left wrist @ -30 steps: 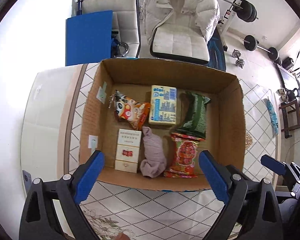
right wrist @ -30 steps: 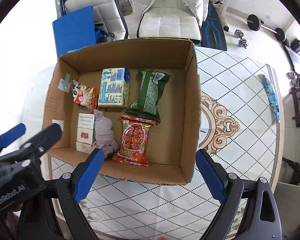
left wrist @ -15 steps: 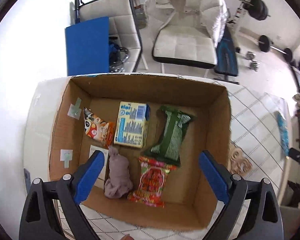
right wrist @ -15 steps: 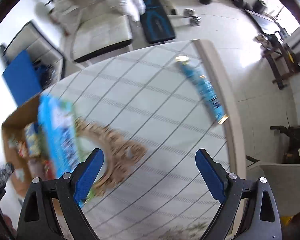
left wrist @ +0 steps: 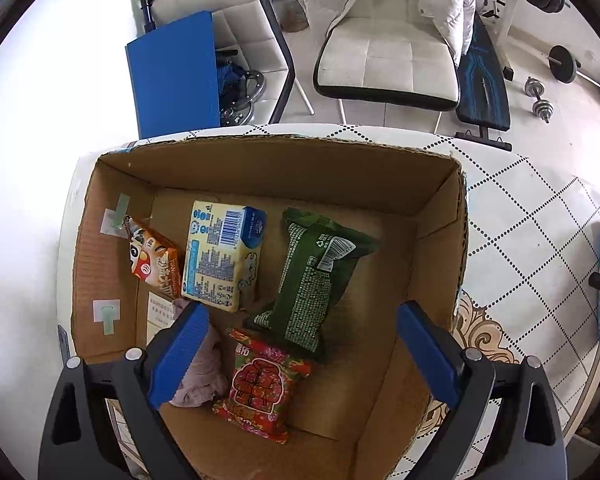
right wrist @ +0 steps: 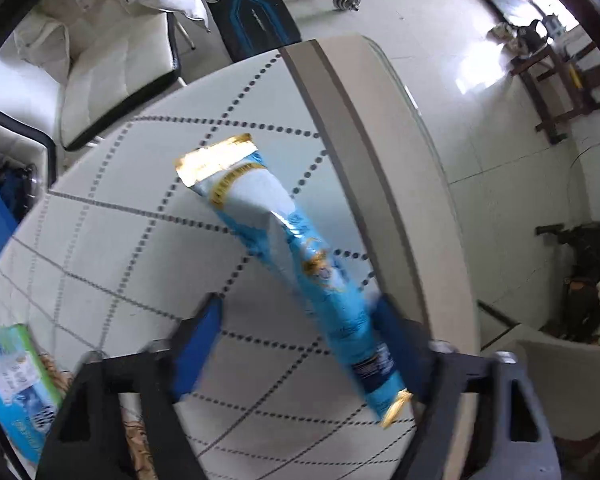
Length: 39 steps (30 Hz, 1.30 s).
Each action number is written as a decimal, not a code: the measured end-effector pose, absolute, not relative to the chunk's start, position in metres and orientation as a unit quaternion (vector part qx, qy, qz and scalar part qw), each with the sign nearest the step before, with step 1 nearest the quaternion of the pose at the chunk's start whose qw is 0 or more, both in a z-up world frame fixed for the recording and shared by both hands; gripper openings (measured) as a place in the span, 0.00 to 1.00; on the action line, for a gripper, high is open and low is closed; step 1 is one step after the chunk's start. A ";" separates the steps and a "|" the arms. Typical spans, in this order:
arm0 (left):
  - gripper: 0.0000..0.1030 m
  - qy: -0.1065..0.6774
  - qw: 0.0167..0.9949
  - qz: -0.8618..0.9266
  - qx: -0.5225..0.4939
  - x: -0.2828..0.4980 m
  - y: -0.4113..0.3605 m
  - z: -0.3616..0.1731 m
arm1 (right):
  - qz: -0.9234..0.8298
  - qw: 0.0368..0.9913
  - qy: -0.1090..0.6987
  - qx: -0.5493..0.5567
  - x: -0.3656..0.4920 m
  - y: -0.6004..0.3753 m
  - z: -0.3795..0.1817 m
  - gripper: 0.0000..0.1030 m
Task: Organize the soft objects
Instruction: 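Move the right tool to the blue tube packet and grasp it, then lower the blue tube packet into the box beside the red bag and open the right tool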
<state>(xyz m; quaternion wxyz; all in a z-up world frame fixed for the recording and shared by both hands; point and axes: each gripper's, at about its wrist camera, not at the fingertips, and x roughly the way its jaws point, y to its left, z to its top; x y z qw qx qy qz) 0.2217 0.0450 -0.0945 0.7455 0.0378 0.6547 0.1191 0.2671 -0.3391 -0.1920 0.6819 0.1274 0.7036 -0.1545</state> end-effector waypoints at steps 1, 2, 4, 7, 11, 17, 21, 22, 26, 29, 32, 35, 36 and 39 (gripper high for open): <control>0.94 0.655 0.745 0.118 0.037 0.222 0.045 -0.094 | -0.155 0.681 0.705 0.124 0.266 -0.337 -0.190 0.30; 0.94 0.656 0.745 0.115 0.033 0.222 0.046 -0.094 | -0.152 0.678 0.709 0.118 0.264 -0.333 -0.190 0.29; 0.94 0.659 0.744 0.109 0.025 0.220 0.049 -0.093 | -0.147 0.674 0.716 0.106 0.260 -0.321 -0.190 0.22; 0.94 0.656 0.748 0.095 0.016 0.215 0.055 -0.085 | -0.137 0.670 0.719 0.122 0.246 -0.304 -0.185 0.16; 0.94 0.652 0.755 0.064 -0.006 0.206 0.071 -0.073 | -0.095 0.676 0.711 0.166 0.219 -0.265 -0.160 0.14; 0.94 0.653 0.757 0.020 0.001 0.181 0.107 -0.050 | -0.002 0.714 0.668 0.210 0.175 -0.173 -0.082 0.14; 0.94 0.657 0.753 -0.004 -0.022 0.166 0.140 -0.039 | 0.050 0.733 0.646 0.207 0.157 -0.109 -0.040 0.14; 0.94 0.658 0.753 -0.008 -0.027 0.164 0.146 -0.037 | 0.062 0.735 0.643 0.205 0.153 -0.093 -0.033 0.14; 0.94 0.651 0.759 -0.007 -0.030 0.158 0.169 -0.036 | 0.076 0.735 0.648 0.187 0.152 -0.043 -0.028 0.14; 0.94 0.647 0.762 -0.010 -0.026 0.158 0.178 -0.043 | 0.063 0.732 0.656 0.174 0.155 -0.015 -0.042 0.14; 0.94 0.651 0.759 -0.015 -0.029 0.161 0.186 -0.055 | 0.047 0.727 0.667 0.158 0.159 0.000 -0.062 0.14; 0.94 0.653 0.757 -0.010 -0.023 0.162 0.193 -0.067 | 0.031 0.721 0.678 0.143 0.159 0.009 -0.078 0.14; 0.94 0.654 0.756 -0.008 -0.019 0.163 0.194 -0.071 | 0.027 0.720 0.680 0.138 0.161 0.008 -0.083 0.14; 0.94 0.657 0.754 -0.005 -0.014 0.164 0.198 -0.080 | 0.010 0.716 0.686 0.130 0.165 0.010 -0.095 0.14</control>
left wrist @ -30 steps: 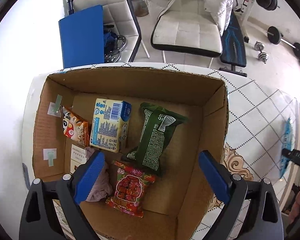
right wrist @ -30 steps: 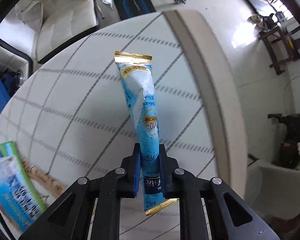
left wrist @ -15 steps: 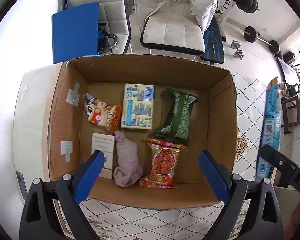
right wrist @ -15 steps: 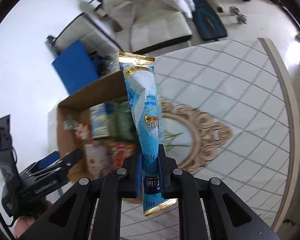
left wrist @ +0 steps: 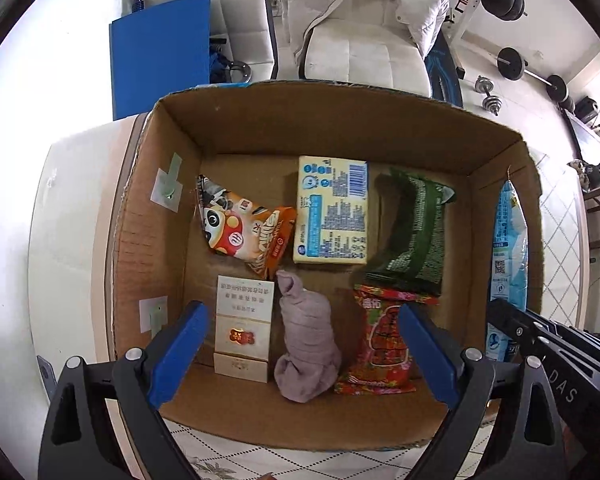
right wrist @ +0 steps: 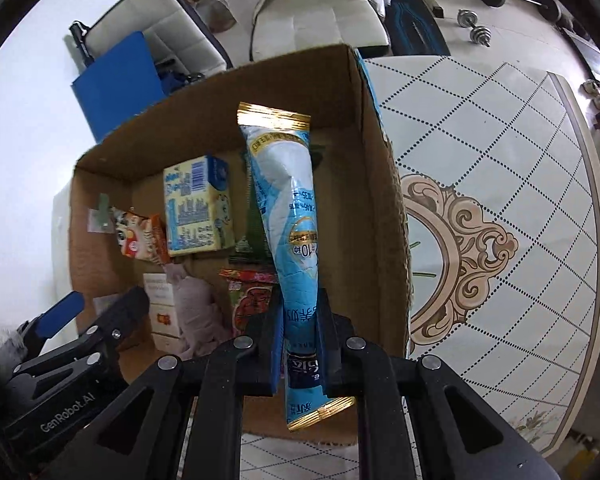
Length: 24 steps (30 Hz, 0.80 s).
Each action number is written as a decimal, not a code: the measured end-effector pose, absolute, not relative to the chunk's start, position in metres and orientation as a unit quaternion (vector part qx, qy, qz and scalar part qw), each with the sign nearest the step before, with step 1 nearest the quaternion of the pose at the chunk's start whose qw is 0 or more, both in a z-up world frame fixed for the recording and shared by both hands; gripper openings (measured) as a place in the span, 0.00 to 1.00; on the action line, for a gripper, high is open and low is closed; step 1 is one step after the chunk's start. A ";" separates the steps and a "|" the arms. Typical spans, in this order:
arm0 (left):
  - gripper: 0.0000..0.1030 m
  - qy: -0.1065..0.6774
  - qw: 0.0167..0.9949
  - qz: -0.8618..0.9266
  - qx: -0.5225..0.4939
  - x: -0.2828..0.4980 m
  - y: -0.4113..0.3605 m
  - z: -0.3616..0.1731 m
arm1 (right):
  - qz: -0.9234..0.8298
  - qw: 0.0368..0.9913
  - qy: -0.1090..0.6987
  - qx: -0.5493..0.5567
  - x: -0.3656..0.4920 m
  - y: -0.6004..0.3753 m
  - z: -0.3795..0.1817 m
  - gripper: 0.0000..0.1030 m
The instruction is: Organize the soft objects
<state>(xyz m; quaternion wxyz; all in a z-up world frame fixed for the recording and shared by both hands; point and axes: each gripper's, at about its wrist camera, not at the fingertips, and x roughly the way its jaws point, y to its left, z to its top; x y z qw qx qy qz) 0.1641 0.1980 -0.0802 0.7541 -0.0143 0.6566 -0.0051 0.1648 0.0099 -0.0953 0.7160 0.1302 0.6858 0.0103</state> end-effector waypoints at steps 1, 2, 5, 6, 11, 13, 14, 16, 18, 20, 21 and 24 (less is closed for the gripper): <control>0.94 0.658 0.752 -0.006 -0.016 0.164 0.199 -0.083 | 0.005 0.715 0.688 0.127 0.165 0.011 -0.100 0.14; 0.94 0.661 0.750 -0.006 -0.020 0.164 0.201 -0.086 | 0.001 0.714 0.689 0.124 0.166 0.011 -0.102 0.15; 0.94 0.666 0.746 -0.002 -0.021 0.164 0.205 -0.092 | -0.003 0.711 0.695 0.111 0.169 0.014 -0.110 0.16; 0.94 0.666 0.745 -0.001 -0.021 0.164 0.206 -0.092 | -0.004 0.712 0.694 0.107 0.169 0.015 -0.111 0.17; 0.94 0.665 0.747 -0.004 -0.024 0.162 0.208 -0.086 | 0.002 0.718 0.692 0.072 0.170 0.026 -0.104 0.45; 0.94 0.661 0.750 -0.004 -0.022 0.160 0.209 -0.080 | 0.004 0.727 0.685 0.057 0.168 0.029 -0.096 0.65; 0.94 0.659 0.751 -0.004 -0.020 0.160 0.209 -0.077 | 0.003 0.731 0.681 0.050 0.167 0.030 -0.092 0.67; 0.94 0.655 0.755 -0.001 -0.016 0.158 0.210 -0.071 | 0.006 0.735 0.676 0.039 0.165 0.032 -0.085 0.69; 0.94 0.651 0.759 0.001 -0.015 0.156 0.211 -0.064 | 0.005 0.736 0.676 0.031 0.163 0.032 -0.078 0.76; 0.94 0.647 0.762 0.003 -0.019 0.153 0.215 -0.056 | 0.009 0.737 0.675 0.032 0.160 0.031 -0.072 0.83; 0.94 0.645 0.764 0.003 -0.021 0.152 0.215 -0.052 | 0.009 0.736 0.676 0.031 0.158 0.029 -0.069 0.88; 0.94 0.639 0.768 0.007 -0.023 0.144 0.218 -0.036 | 0.019 0.738 0.673 0.041 0.151 0.025 -0.056 0.90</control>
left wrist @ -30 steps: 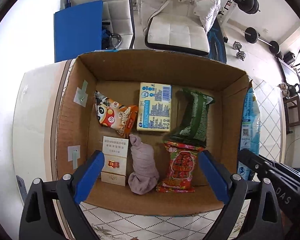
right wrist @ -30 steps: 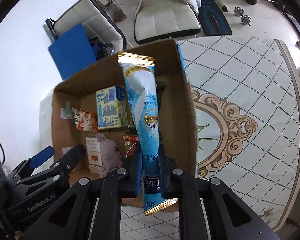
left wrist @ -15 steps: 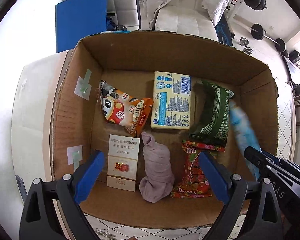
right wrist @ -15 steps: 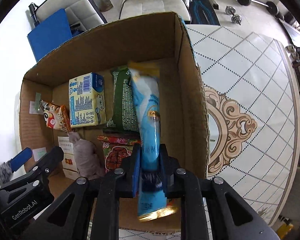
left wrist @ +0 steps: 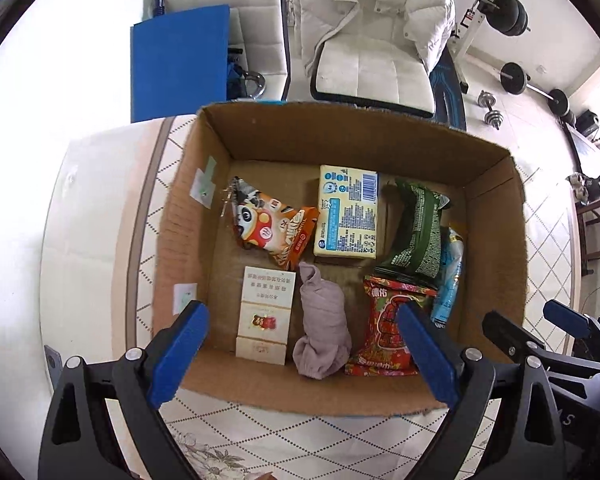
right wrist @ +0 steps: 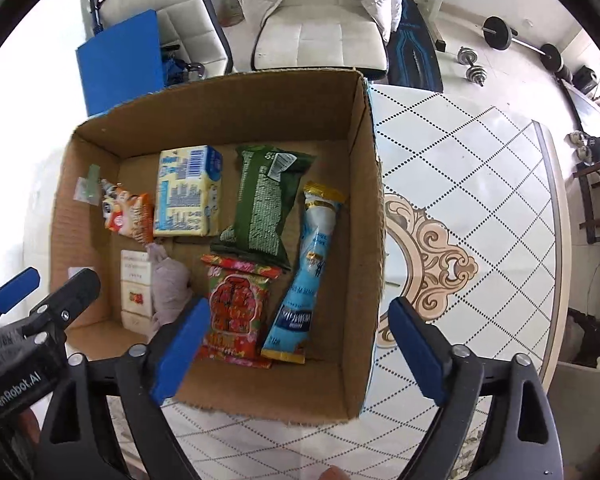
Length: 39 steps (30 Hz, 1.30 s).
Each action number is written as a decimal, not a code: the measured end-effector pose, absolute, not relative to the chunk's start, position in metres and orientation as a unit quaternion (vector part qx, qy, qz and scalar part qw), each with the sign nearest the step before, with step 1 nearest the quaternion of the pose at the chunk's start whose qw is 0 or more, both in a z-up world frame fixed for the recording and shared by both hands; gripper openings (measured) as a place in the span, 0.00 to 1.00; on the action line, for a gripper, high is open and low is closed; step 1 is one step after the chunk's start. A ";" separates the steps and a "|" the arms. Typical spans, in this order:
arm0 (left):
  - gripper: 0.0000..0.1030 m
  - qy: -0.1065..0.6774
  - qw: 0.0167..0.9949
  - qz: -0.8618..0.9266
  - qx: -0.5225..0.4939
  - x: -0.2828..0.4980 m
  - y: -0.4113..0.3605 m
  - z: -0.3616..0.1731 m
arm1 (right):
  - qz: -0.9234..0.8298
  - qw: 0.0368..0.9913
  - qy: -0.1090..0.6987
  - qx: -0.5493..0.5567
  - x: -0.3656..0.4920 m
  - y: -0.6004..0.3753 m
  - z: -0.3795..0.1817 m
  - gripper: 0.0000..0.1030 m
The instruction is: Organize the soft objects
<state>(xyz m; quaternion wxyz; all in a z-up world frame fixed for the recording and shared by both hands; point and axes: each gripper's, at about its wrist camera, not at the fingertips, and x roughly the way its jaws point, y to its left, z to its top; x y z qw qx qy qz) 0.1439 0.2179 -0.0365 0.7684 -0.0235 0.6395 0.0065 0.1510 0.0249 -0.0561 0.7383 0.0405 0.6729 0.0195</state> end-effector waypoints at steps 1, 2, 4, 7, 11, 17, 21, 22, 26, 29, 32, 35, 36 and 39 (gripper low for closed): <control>0.94 0.638 0.770 0.006 -0.025 0.141 0.218 -0.031 | 0.020 0.741 0.670 0.040 0.148 0.023 -0.050 0.91; 0.94 0.635 0.772 0.005 -0.027 0.137 0.218 -0.024 | 0.022 0.744 0.667 0.042 0.143 0.022 -0.041 0.91; 0.94 0.632 0.774 0.009 -0.023 0.126 0.217 -0.008 | 0.027 0.753 0.656 0.046 0.134 0.019 -0.025 0.91; 0.94 0.617 0.786 0.008 -0.023 0.106 0.215 0.024 | 0.028 0.772 0.633 0.041 0.116 0.016 0.010 0.91; 0.94 0.586 0.810 0.006 -0.021 0.074 0.210 0.074 | 0.033 0.791 0.609 0.045 0.083 0.011 0.061 0.91; 0.94 0.548 0.836 -0.002 -0.008 0.032 0.202 0.134 | 0.024 0.829 0.558 0.036 0.027 0.001 0.138 0.91; 0.94 0.536 0.844 -0.007 -0.006 0.011 0.198 0.158 | 0.013 0.849 0.527 0.025 -0.001 -0.005 0.175 0.91; 0.94 0.534 0.845 -0.008 -0.005 0.006 0.197 0.163 | 0.011 0.852 0.522 0.026 -0.007 -0.007 0.184 0.91; 0.94 0.528 0.849 -0.011 -0.015 -0.013 0.194 0.178 | 0.012 0.861 0.508 0.026 -0.026 -0.013 0.211 0.91; 0.94 0.517 0.856 -0.010 -0.013 -0.025 0.191 0.190 | 0.013 0.867 0.498 0.023 -0.038 -0.015 0.225 0.91; 0.94 0.510 0.860 -0.011 -0.012 -0.032 0.189 0.198 | 0.017 0.866 0.500 0.024 -0.046 -0.016 0.230 0.91; 0.94 0.505 0.863 -0.010 -0.011 -0.037 0.187 0.203 | 0.011 0.873 0.488 0.014 -0.054 -0.016 0.238 0.91; 0.94 0.506 0.863 -0.011 -0.012 -0.038 0.186 0.203 | 0.012 0.874 0.485 0.015 -0.055 -0.016 0.240 0.91; 0.94 0.503 0.864 -0.014 -0.011 -0.042 0.185 0.205 | 0.007 0.875 0.485 0.013 -0.057 -0.018 0.238 0.91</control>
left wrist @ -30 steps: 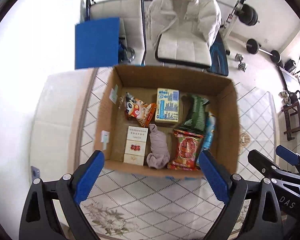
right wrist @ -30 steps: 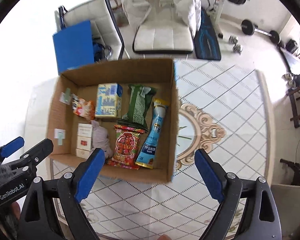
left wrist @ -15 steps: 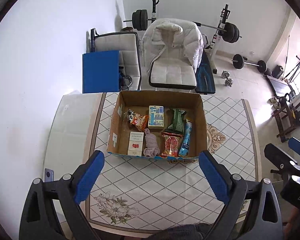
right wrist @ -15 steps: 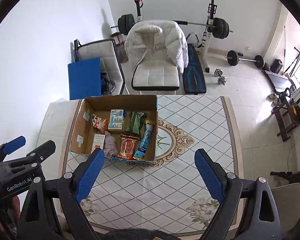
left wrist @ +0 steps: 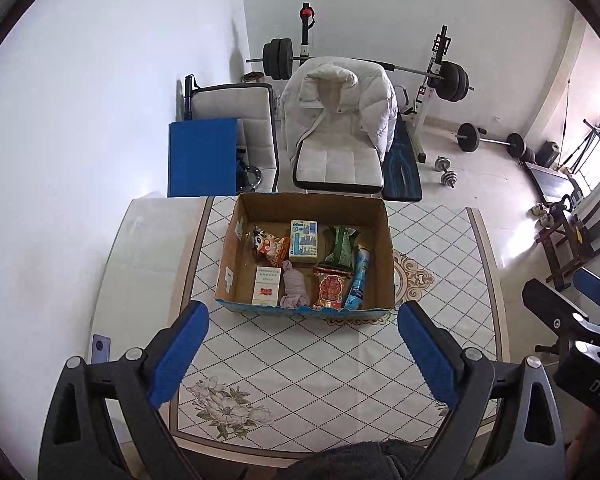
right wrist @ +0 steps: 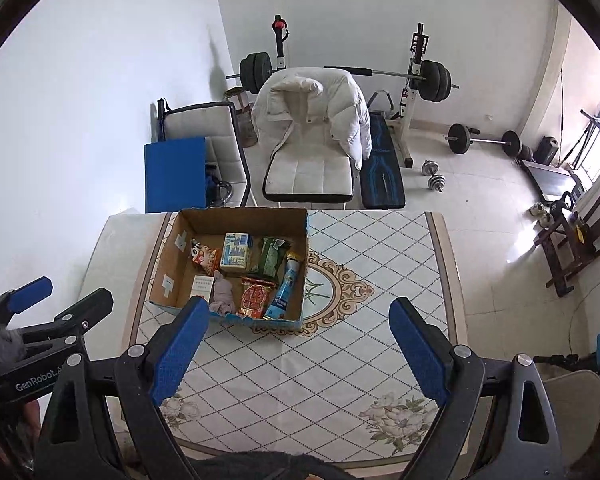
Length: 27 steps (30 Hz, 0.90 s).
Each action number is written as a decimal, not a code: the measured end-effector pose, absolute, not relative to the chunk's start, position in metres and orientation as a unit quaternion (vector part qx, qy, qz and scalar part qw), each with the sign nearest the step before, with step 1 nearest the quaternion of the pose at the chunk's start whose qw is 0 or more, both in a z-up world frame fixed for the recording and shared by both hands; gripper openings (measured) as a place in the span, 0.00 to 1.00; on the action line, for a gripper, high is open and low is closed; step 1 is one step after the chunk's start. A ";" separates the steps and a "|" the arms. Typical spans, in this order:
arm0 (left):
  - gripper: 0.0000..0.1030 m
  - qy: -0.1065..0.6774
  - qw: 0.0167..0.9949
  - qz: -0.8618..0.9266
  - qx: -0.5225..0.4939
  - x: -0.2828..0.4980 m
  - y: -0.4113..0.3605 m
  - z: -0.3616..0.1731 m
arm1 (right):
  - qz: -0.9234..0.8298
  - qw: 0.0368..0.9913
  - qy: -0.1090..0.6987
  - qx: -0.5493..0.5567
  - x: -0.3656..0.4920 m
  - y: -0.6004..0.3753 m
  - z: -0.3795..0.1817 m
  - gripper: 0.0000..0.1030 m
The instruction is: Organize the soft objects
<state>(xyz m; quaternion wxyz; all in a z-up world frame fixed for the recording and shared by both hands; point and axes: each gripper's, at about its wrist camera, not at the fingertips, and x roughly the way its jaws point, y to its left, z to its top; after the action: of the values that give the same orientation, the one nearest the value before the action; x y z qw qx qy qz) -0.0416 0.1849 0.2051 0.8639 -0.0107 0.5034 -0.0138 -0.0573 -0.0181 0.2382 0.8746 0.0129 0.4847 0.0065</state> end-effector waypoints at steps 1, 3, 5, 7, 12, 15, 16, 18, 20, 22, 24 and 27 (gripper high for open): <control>0.94 0.502 0.865 -0.011 -0.008 -0.042 0.184 0.205 | 0.005 0.873 0.487 0.015 -0.057 -0.019 0.236 0.91; 0.94 0.503 0.864 -0.008 -0.007 -0.042 0.184 0.204 | 0.002 0.872 0.489 0.016 -0.055 -0.019 0.230 0.91; 0.94 0.505 0.863 -0.005 -0.010 -0.041 0.185 0.202 | 0.000 0.870 0.493 0.017 -0.053 -0.019 0.224 0.91; 0.94 0.507 0.862 -0.005 -0.010 -0.040 0.184 0.201 | 0.001 0.867 0.498 0.019 -0.051 -0.018 0.218 0.91; 0.94 0.507 0.862 -0.002 -0.007 -0.040 0.184 0.198 | 0.006 0.863 0.505 0.017 -0.051 -0.015 0.212 0.96; 0.94 0.510 0.860 -0.002 -0.008 -0.039 0.184 0.195 | 0.001 0.863 0.506 0.016 -0.052 -0.017 0.212 0.96; 0.94 0.509 0.861 -0.001 -0.008 -0.039 0.184 0.195 | -0.001 0.862 0.506 0.015 -0.051 -0.018 0.211 0.96; 0.94 0.507 0.862 0.003 -0.006 -0.037 0.184 0.194 | -0.003 0.863 0.505 0.014 -0.051 -0.019 0.212 0.96; 0.94 0.510 0.860 0.000 -0.011 -0.036 0.187 0.191 | -0.005 0.863 0.505 0.016 -0.051 -0.020 0.212 0.96; 0.94 0.515 0.857 -0.006 -0.020 -0.035 0.188 0.189 | -0.007 0.863 0.505 0.014 -0.050 -0.021 0.212 0.96; 0.94 0.519 0.854 -0.008 -0.029 -0.034 0.190 0.187 | -0.009 0.863 0.504 0.013 -0.049 -0.022 0.212 0.96; 0.94 0.519 0.854 -0.006 -0.026 -0.034 0.191 0.186 | -0.008 0.863 0.505 0.013 -0.049 -0.022 0.212 0.96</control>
<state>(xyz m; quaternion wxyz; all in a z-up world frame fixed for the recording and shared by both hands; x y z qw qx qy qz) -0.0339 0.1911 0.1861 0.8543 -0.0264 0.5192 -0.0055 -0.0486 -0.0215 0.2125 0.8632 0.0128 0.5046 -0.0085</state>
